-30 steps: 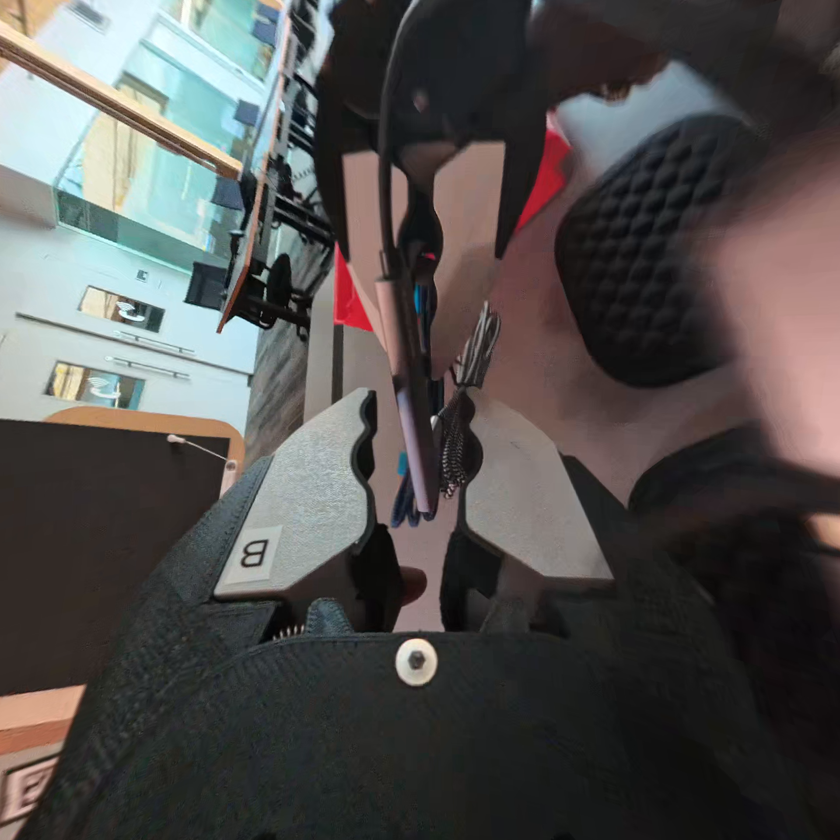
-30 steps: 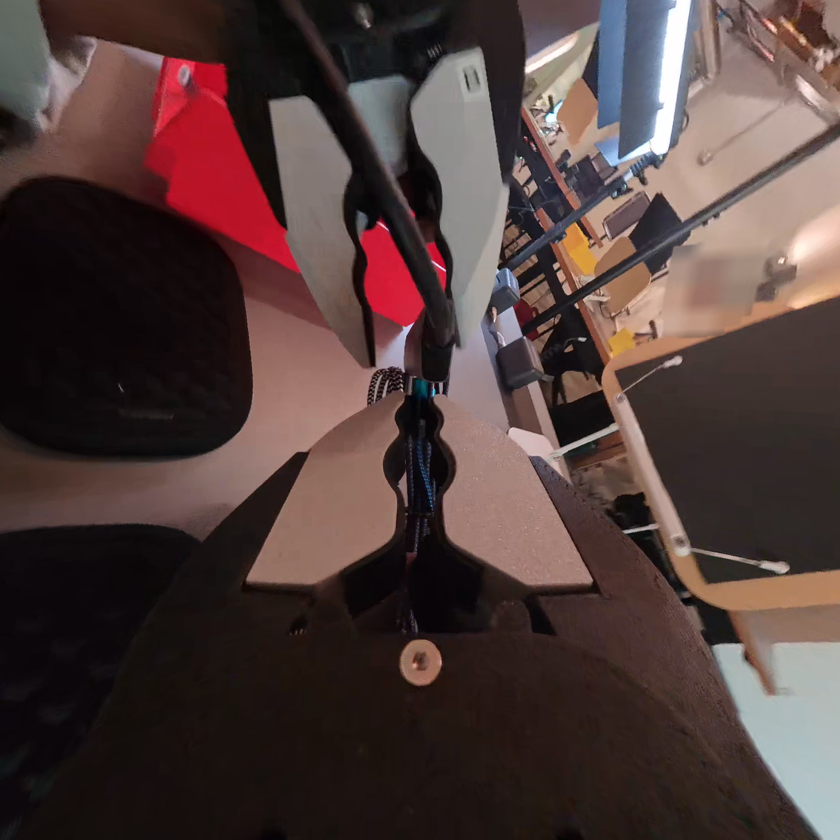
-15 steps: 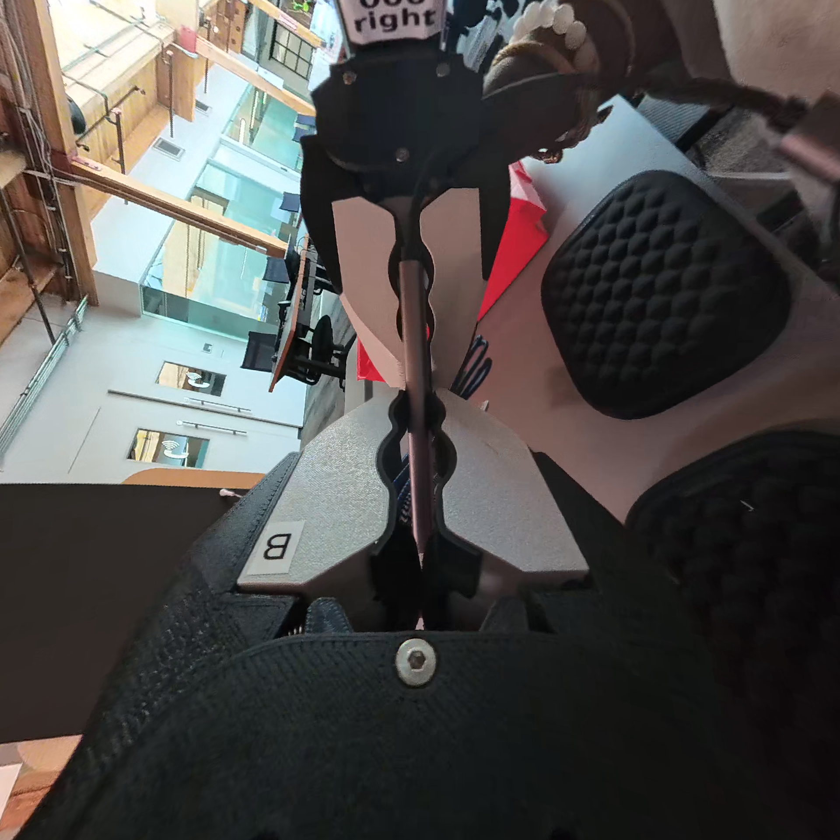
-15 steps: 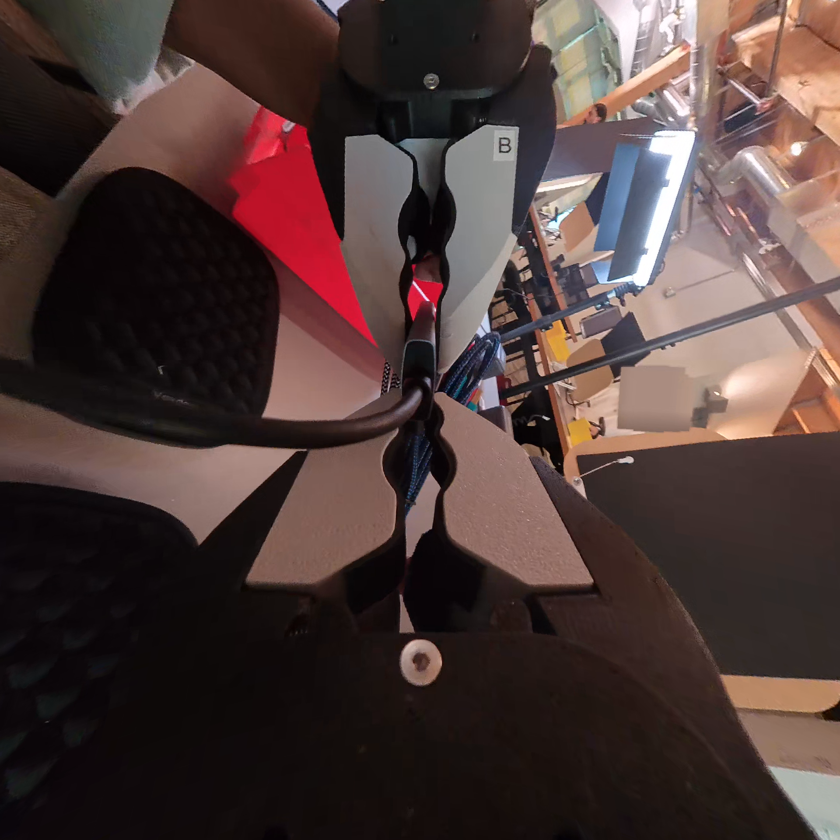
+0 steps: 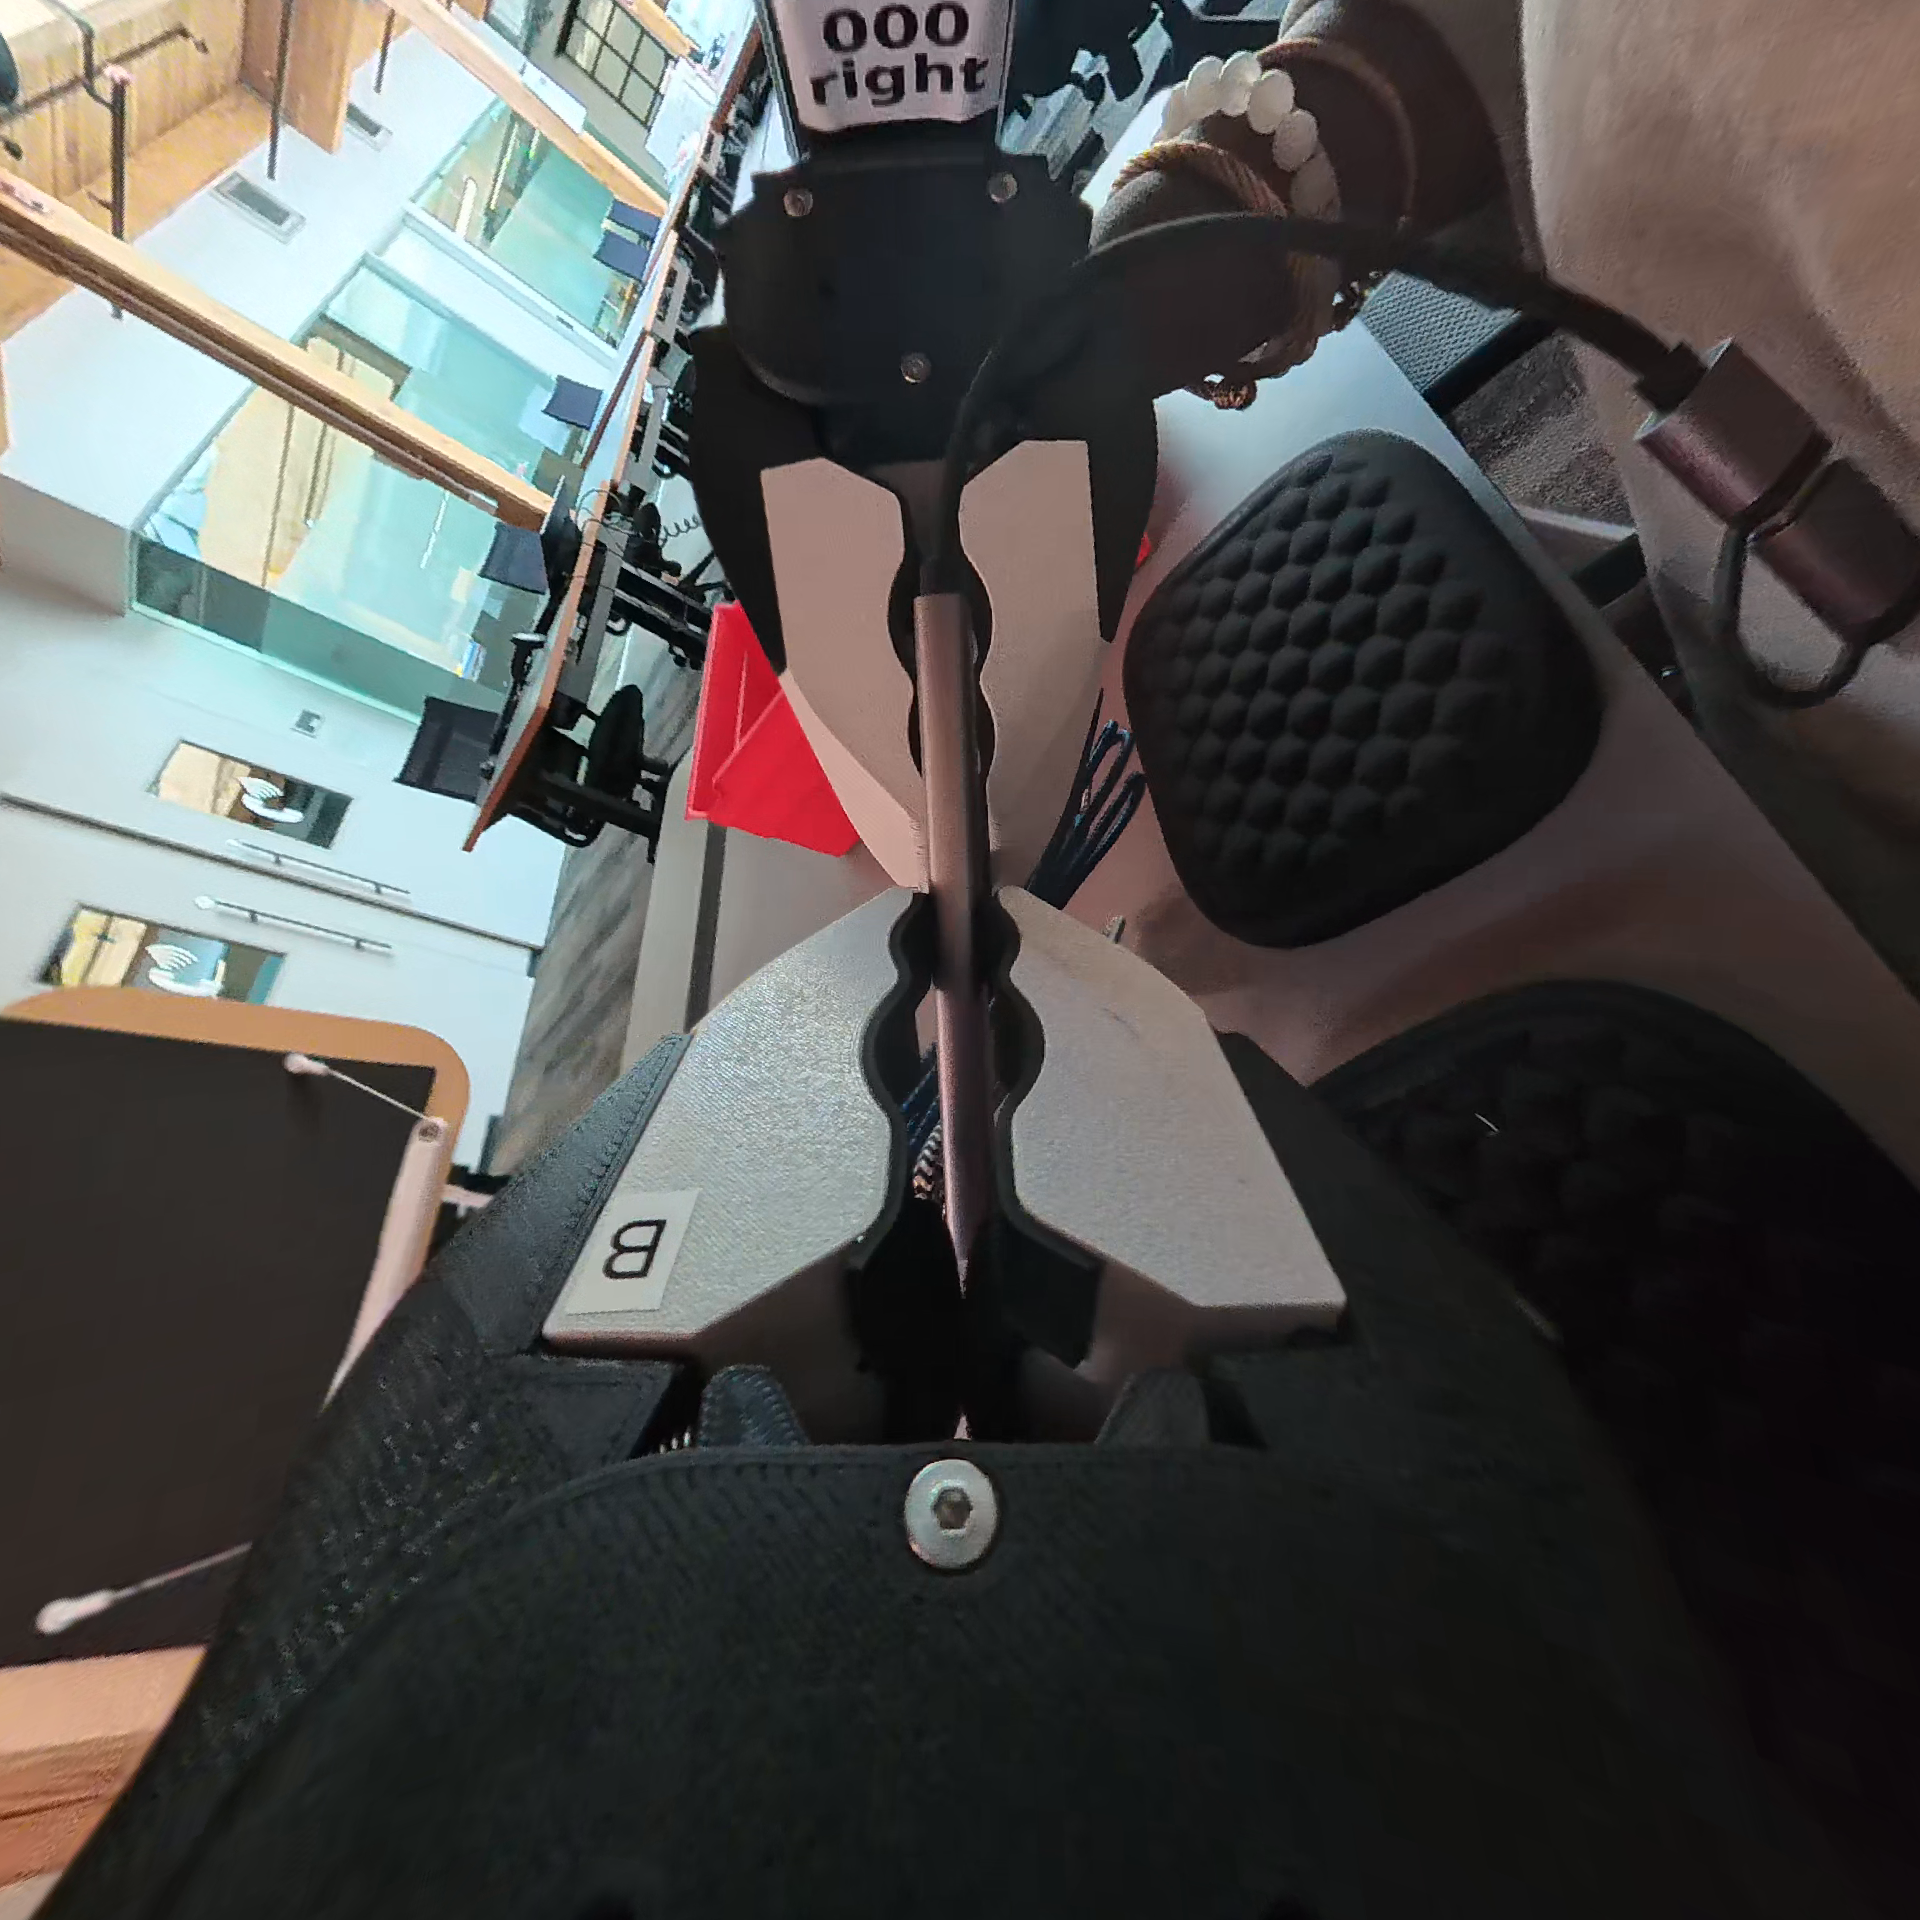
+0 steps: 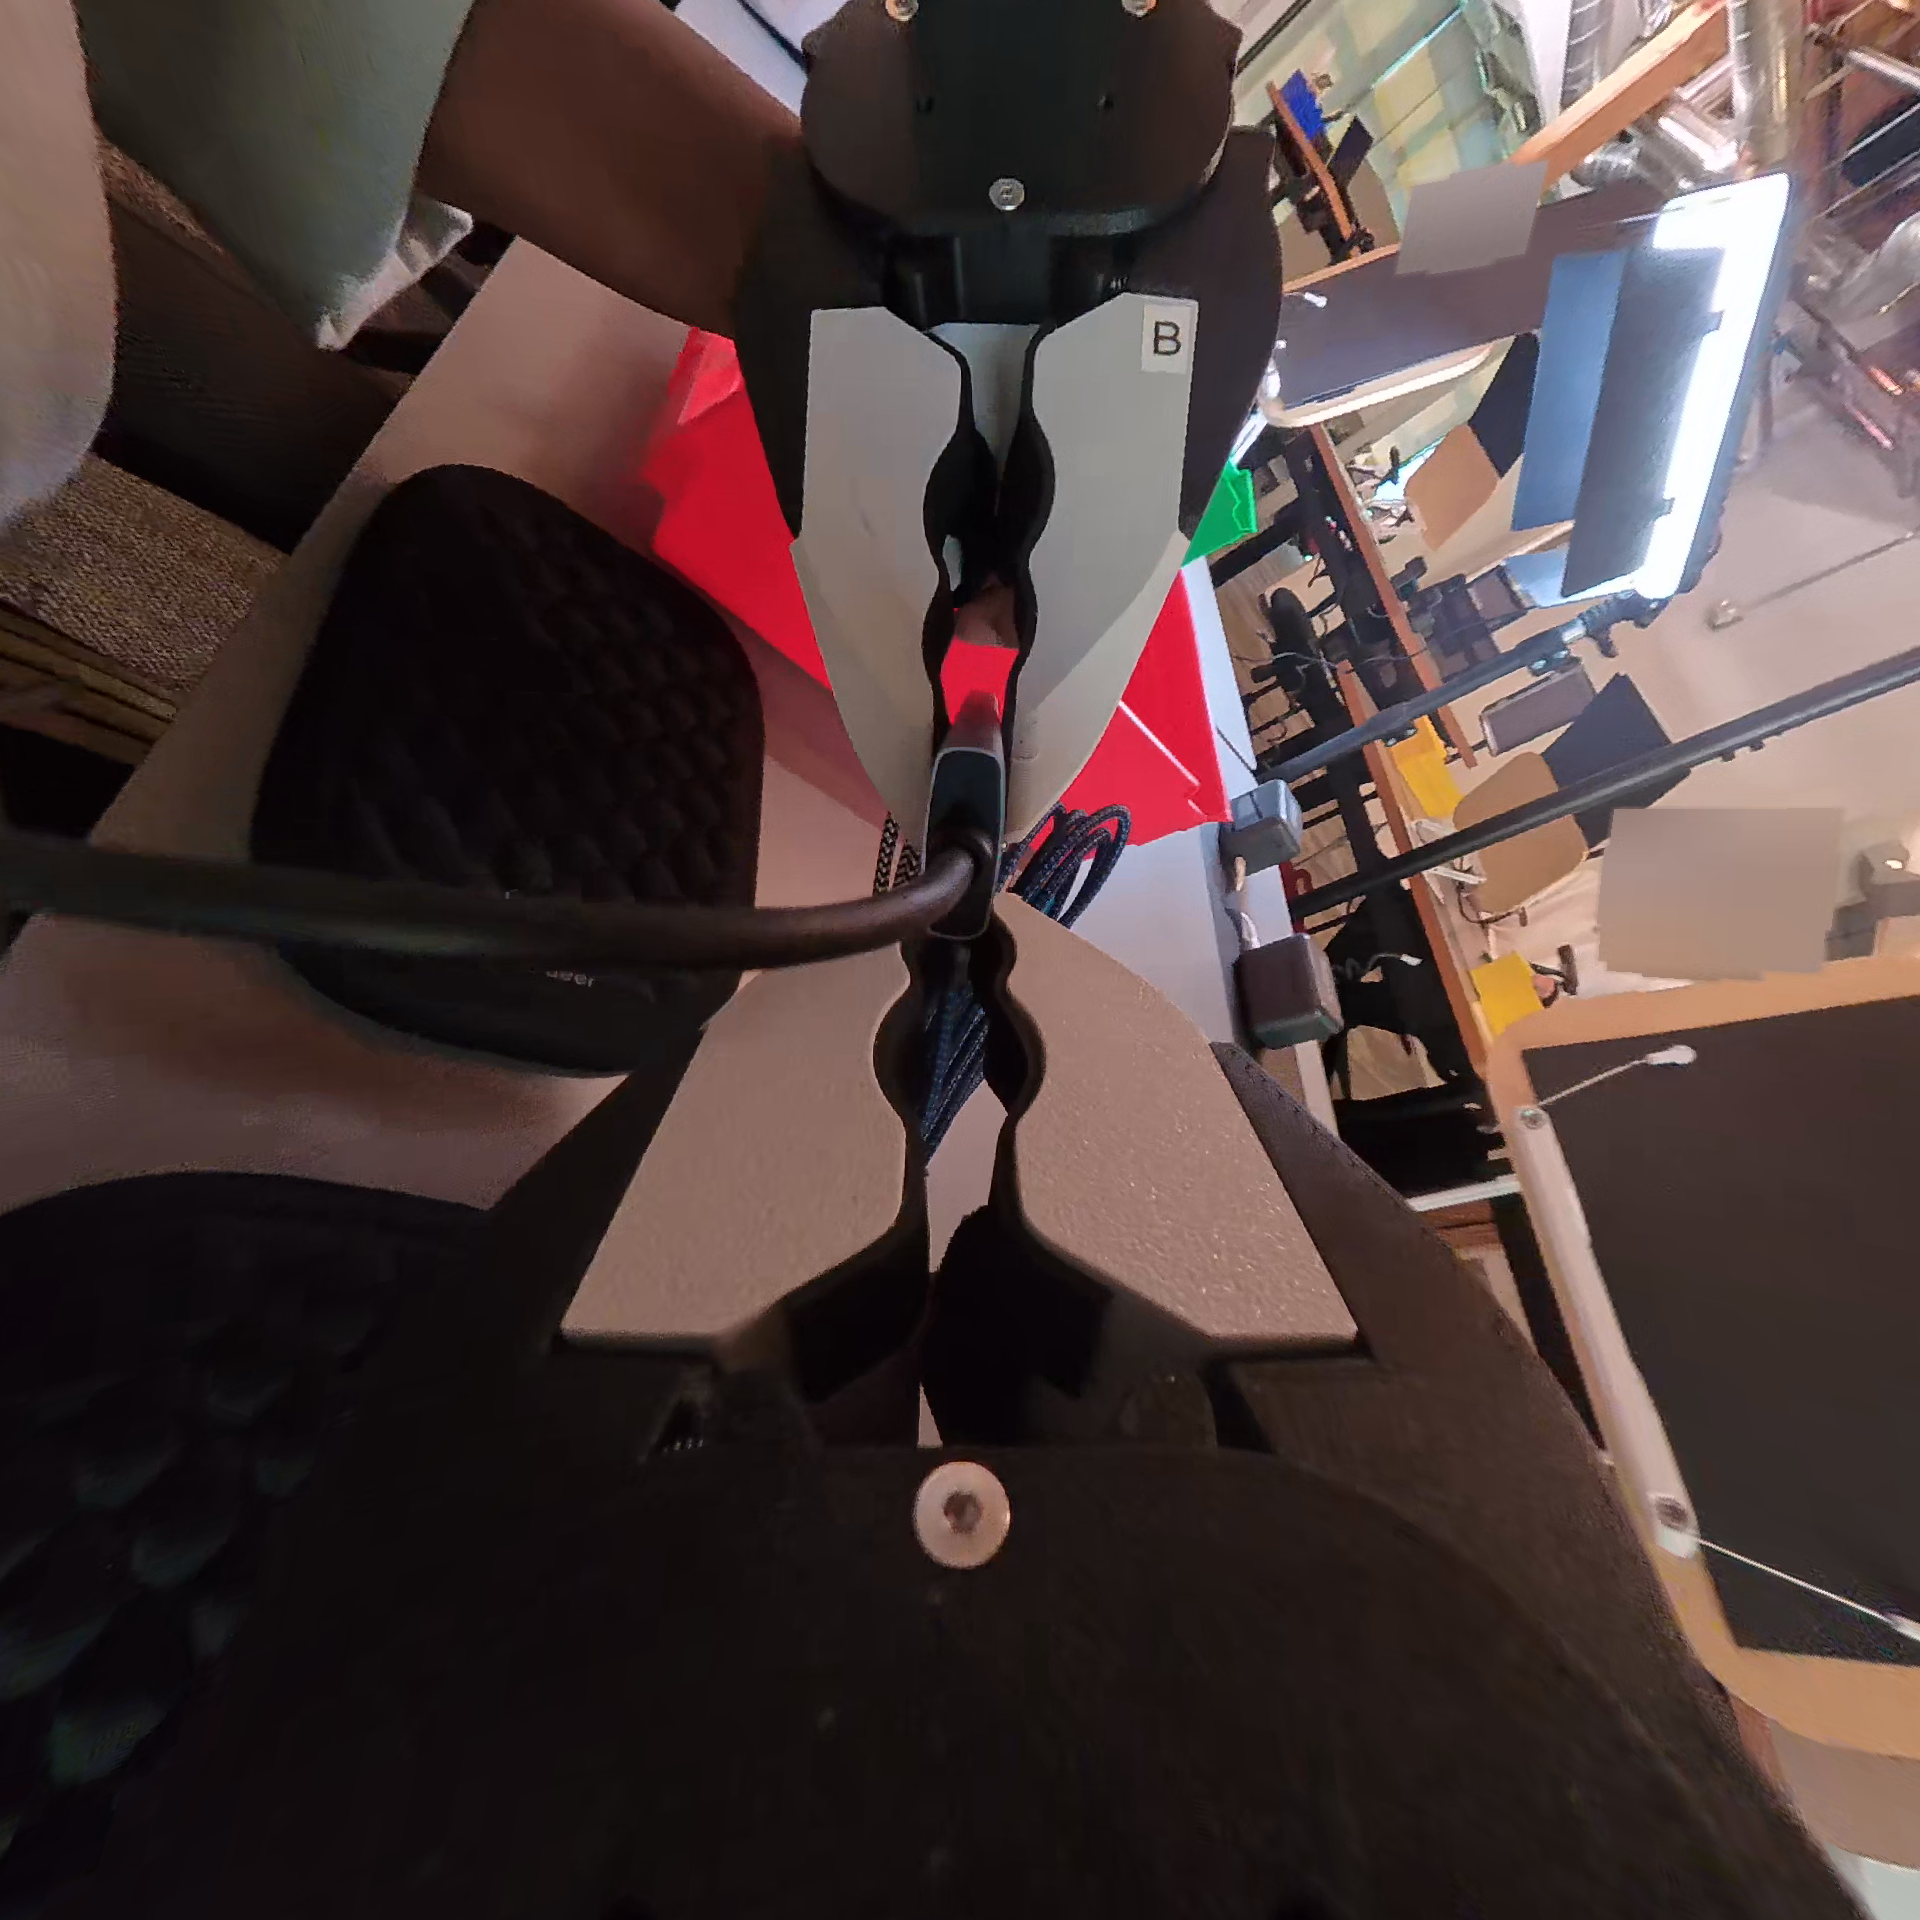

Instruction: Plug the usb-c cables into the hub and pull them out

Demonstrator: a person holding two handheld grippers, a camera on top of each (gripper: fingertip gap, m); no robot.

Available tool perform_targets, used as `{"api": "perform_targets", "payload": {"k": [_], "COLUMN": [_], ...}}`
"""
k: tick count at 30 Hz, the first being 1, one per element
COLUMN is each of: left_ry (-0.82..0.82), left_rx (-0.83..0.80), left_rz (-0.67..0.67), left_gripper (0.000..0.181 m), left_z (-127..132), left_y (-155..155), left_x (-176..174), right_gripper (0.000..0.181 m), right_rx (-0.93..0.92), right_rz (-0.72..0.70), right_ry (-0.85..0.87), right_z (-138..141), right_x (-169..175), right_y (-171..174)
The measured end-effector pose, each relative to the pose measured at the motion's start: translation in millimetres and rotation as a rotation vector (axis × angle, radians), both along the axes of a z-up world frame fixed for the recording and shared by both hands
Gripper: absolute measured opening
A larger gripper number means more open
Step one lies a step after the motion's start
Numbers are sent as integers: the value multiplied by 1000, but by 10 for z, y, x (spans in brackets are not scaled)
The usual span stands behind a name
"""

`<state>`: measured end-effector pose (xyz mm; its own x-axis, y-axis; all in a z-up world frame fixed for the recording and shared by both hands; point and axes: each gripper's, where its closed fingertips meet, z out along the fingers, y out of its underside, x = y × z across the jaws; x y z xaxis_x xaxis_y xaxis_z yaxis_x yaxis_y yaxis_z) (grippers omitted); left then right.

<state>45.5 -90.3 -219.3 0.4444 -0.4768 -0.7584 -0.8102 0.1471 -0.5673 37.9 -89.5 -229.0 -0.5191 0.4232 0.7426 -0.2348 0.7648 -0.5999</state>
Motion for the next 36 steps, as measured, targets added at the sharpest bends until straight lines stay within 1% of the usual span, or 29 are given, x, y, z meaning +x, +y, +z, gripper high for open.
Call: {"api": "perform_targets", "payload": {"k": [5, 7, 10, 12, 13, 14, 15, 16, 17, 18, 19, 20, 22, 24, 25, 27, 29, 31, 34, 36], "left_ry": [-85, -77, -28, -66, -66, -82, -133, -126, -51, 34, 86, 106, 112, 145, 188, 256, 193, 136, 115, 129], "left_rx": [-46, -61, -51, -32, 25, 100, 141, 130, 89, 50, 29, 32, 72, 28, 3, -37, -32, 22, 40, 30], "left_rz": [10, 14, 16, 13, 44, 49, 21, 13, 49, 96, 103, 79, 58, 67, 84, 89, 95, 45, 14, -3], "left_gripper": [7, 7, 7, 5, 0, 0, 0, 1, 19, 32, 39, 40, 35, 31, 29, 12, 9, 8, 7, 7], "left_z": [-122, -93, 37, 108, 195, 331, 442, 437, 331, 209, 124, 82, 94, 8, -55, -163, -129, -34, 36, 22], "left_y": [-111, -148, -211, -271, -296, -350, -404, -411, -363, -297, -247, -209, -118, -39, 1, 32, 36, -2, -35, -55], "left_x": [-90, -82, -37, -67, -139, -186, -152, -108, -110, -131, -106, -41, 53, 84, 70, 61, 62, 105, 126, 129], "right_gripper": [7, 7, 7, 6, 6, 6, 6, 6, 6, 6, 5, 5, 5, 6, 5, 5, 6, 6, 8, 24], "right_rx": [-39, -66, -75, -32, 47, 103, 122, 129, 133, 132, 128, 122, 126, 147, 143, 131, 107, 56, 36, 28], "right_rz": [18, 20, 21, -10, -56, -89, -92, -88, -90, -96, -92, -81, -64, -50, -37, -36, -27, 2, 26, 6], "right_ry": [-26, -10, 24, 30, 4, -28, -40, -25, -5, 13, 25, 30, 22, 8, 2, 0, 16, 50, 74, 75], "right_z": [-122, -89, 18, 38, -32, -119, -174, -180, -151, -108, -73, -54, -73, -121, -130, -115, -77, 15, 85, 112], "right_x": [-81, -66, -2, 30, 32, 39, 47, 50, 42, 29, 17, 11, -2, -7, -3, -5, 5, 38, 51, 10], "right_y": [-103, -136, -140, -74, 36, 130, 163, 162, 156, 150, 133, 106, 52, 7, -20, -19, -14, -54, -94, -86]}}
